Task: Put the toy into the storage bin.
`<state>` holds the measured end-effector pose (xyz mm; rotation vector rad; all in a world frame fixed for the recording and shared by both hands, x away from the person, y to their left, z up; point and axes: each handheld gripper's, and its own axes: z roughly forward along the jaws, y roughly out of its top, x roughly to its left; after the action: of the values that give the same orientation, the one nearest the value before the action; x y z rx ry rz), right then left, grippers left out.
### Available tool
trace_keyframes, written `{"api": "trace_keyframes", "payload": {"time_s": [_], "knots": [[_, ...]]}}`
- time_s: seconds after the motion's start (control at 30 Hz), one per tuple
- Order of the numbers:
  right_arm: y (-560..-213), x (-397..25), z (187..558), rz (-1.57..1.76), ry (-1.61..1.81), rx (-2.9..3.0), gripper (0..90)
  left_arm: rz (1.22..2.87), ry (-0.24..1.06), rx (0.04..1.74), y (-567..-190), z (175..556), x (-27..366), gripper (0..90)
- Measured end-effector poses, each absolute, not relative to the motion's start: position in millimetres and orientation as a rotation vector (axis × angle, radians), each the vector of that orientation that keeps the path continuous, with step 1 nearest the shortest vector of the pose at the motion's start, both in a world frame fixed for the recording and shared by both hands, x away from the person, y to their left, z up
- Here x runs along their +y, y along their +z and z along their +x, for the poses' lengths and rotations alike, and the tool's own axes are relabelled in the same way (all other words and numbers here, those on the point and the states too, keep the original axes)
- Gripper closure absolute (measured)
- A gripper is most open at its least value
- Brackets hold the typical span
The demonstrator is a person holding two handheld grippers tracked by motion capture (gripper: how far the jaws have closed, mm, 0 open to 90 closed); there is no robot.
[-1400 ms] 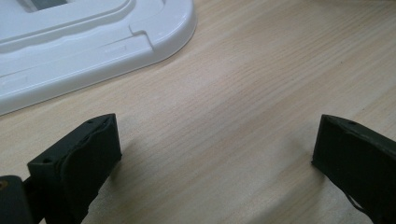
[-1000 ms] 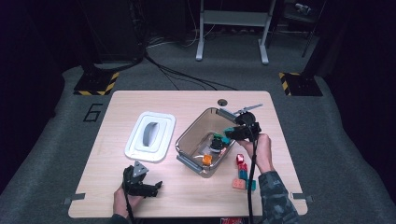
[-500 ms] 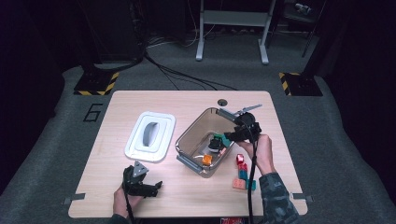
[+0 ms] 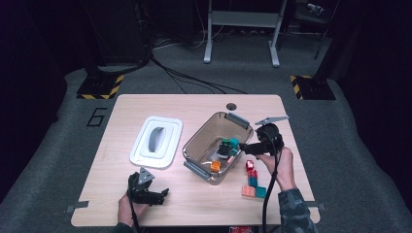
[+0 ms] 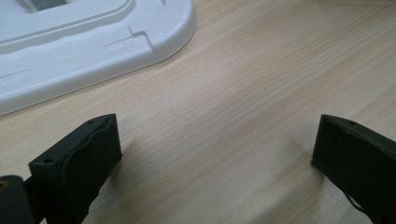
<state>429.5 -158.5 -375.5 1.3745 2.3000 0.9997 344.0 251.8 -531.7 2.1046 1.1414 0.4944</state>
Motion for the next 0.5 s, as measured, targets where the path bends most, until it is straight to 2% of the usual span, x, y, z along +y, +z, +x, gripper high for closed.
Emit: {"api": "trace_keyframes", "payload": {"time_s": [0.5], "knots": [[-416,-200,385,1.454,0.997,2.274,9.0,2.104,0.495,1.141,-532,344,252,1.0]]}}
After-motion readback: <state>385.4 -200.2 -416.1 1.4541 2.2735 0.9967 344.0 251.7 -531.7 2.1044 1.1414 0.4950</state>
